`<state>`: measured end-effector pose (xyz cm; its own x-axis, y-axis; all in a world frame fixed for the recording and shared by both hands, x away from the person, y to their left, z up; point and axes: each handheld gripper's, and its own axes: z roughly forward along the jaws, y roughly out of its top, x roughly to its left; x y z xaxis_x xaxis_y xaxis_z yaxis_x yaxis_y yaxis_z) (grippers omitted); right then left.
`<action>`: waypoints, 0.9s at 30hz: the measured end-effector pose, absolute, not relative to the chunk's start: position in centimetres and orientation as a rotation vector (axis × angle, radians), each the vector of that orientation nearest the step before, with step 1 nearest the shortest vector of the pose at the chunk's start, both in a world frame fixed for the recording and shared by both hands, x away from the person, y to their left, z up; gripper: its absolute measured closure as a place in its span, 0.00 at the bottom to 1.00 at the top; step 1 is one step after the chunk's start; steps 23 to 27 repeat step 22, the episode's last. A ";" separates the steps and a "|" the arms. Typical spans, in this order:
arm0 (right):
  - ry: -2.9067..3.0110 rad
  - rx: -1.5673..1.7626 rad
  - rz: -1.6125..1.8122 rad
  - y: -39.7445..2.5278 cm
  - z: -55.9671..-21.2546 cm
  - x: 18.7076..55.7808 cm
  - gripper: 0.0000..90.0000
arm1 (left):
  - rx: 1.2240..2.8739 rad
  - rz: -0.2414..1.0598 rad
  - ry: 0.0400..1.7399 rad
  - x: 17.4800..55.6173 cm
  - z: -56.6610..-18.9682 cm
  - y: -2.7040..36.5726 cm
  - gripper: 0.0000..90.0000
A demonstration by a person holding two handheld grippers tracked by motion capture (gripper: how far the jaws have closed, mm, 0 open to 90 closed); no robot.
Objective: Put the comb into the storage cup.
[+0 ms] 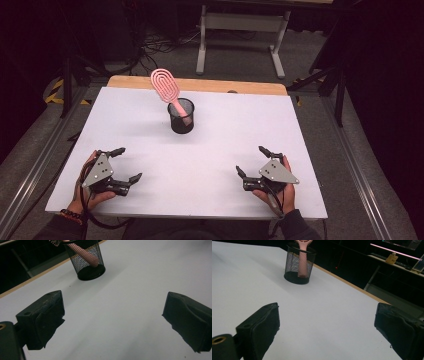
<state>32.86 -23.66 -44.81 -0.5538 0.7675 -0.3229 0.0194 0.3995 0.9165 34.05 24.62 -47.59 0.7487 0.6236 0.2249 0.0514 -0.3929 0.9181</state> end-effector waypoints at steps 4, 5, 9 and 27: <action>1.884 0.673 1.212 -23.6 -44.9 32.9 0.08 | 1.894 0.675 0.526 34.1 -47.6 24.6 0.05; 1.885 0.676 1.214 -23.7 -44.9 32.9 0.08 | 1.893 0.675 0.526 34.2 -47.6 24.6 0.05; 1.892 0.694 1.223 -23.9 -44.9 33.1 0.08 | 1.893 0.673 0.531 34.3 -47.6 24.5 0.05; 1.897 0.666 1.226 -23.1 -44.8 33.6 0.08 | 1.932 0.693 0.520 33.5 -47.7 23.9 0.05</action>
